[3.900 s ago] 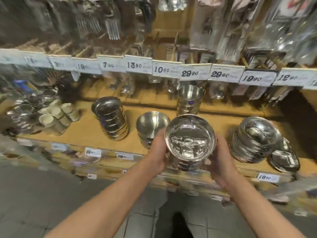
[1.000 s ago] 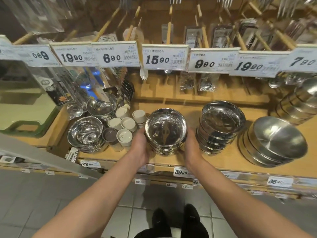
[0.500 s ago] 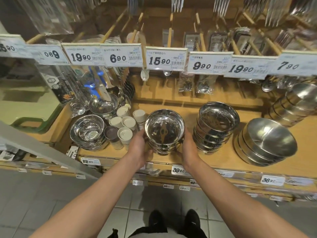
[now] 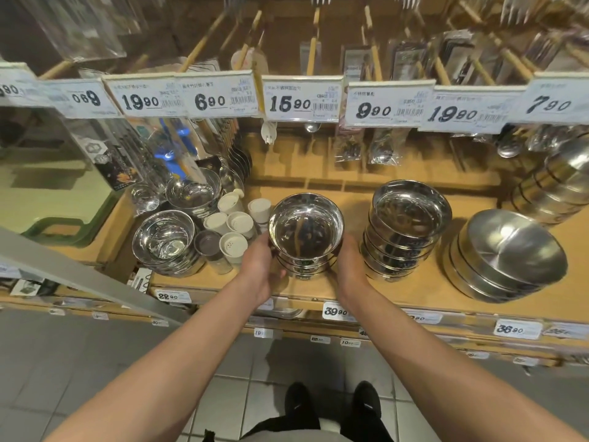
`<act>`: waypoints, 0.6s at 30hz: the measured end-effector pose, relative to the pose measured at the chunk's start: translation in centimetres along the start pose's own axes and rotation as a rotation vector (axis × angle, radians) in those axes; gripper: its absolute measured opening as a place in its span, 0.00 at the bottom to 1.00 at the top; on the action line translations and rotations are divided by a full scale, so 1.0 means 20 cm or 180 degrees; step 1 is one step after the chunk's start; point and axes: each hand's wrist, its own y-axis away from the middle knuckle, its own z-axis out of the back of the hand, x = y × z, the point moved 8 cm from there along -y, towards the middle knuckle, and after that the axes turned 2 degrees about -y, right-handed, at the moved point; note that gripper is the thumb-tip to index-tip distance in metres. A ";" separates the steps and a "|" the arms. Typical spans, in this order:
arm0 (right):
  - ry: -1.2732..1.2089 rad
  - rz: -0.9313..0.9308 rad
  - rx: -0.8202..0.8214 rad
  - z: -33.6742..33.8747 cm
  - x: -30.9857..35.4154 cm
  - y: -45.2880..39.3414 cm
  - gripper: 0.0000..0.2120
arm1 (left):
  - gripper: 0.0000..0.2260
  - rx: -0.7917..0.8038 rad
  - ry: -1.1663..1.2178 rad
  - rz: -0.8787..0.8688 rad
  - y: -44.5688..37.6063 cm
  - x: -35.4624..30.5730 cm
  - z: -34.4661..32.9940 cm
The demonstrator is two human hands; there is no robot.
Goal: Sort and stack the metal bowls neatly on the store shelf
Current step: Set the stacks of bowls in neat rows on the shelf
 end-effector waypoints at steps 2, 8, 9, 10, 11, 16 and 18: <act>-0.0036 -0.0053 -0.0005 -0.01 0.00 0.01 0.16 | 0.13 -0.0020 0.0019 0.0023 0.00 -0.01 0.00; 0.0024 0.0008 -0.0056 -0.01 0.00 0.01 0.16 | 0.13 -0.0030 0.0024 -0.0017 -0.03 -0.02 0.00; 0.0090 0.0049 -0.0068 0.00 0.00 0.02 0.16 | 0.14 -0.0032 0.0050 -0.0030 -0.04 -0.02 0.00; 0.0162 0.0064 -0.0073 0.00 0.01 0.02 0.16 | 0.14 -0.0027 0.0083 -0.0042 -0.04 -0.02 0.00; 0.0225 0.0070 -0.0065 0.00 0.02 0.04 0.16 | 0.13 -0.0015 0.0112 -0.0050 -0.04 -0.01 0.00; 0.0322 -0.0163 0.0019 0.04 -0.01 0.14 0.21 | 0.10 0.0136 0.0148 -0.0165 0.02 0.03 0.03; 0.0390 -0.0282 0.0058 0.08 -0.03 0.20 0.14 | 0.08 0.0091 0.0167 -0.0262 0.06 0.06 0.07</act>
